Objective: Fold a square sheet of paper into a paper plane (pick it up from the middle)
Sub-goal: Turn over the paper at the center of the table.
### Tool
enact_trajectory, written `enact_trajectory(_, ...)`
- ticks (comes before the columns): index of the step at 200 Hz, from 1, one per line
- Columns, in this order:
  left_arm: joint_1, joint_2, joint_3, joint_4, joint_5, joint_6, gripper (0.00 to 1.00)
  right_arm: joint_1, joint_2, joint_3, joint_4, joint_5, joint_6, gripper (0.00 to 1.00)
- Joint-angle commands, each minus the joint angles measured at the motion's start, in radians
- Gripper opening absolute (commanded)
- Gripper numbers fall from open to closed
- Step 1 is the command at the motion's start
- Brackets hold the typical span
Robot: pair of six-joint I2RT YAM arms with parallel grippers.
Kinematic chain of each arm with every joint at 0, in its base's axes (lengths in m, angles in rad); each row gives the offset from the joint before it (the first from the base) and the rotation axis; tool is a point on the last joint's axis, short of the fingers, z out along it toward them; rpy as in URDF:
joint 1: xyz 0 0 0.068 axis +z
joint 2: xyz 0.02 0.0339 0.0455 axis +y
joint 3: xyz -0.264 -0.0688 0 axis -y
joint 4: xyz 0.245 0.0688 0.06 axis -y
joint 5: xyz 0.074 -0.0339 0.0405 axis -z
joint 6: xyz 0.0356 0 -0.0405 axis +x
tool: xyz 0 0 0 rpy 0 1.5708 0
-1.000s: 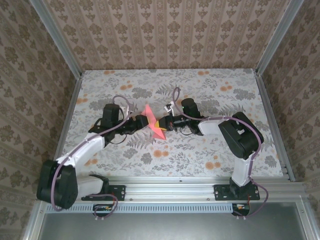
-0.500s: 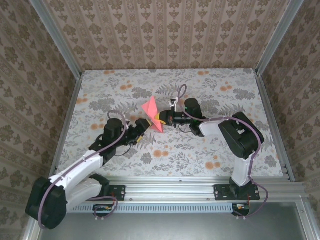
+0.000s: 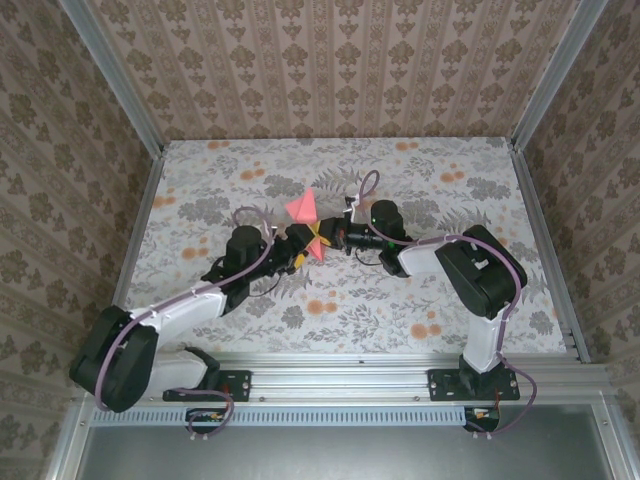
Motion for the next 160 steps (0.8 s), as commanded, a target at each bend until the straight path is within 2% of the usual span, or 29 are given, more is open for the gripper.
enact_trajectory(1, -0.005, 0.038, 0.031, 0.1, 0.031, -0.034, 0.68, 0.009, -0.013, -0.016, 0.073, 0.024, 0.036, 0.0)
enact_trajectory(13, -0.005, 0.055, 0.027, 0.122, 0.037, -0.044, 0.61, 0.008, -0.014, -0.022, 0.084, 0.029, 0.044, 0.0)
enact_trajectory(36, -0.005, 0.076, 0.034, 0.126, 0.051, -0.042, 0.54, 0.008, -0.013, -0.03, 0.108, 0.035, 0.062, 0.0)
enact_trajectory(54, -0.003, 0.083, 0.037, 0.141, 0.053, -0.043, 0.42, 0.007, -0.013, -0.035, 0.108, 0.037, 0.065, 0.0)
enact_trajectory(94, 0.0, 0.091, 0.044, 0.13, 0.074, -0.029, 0.25, 0.005, -0.004, -0.043, 0.127, 0.042, 0.079, 0.0)
enact_trajectory(160, 0.005, 0.093, 0.044, 0.113, 0.117, -0.013, 0.24, -0.01, 0.012, -0.061, 0.188, 0.055, 0.131, 0.0)
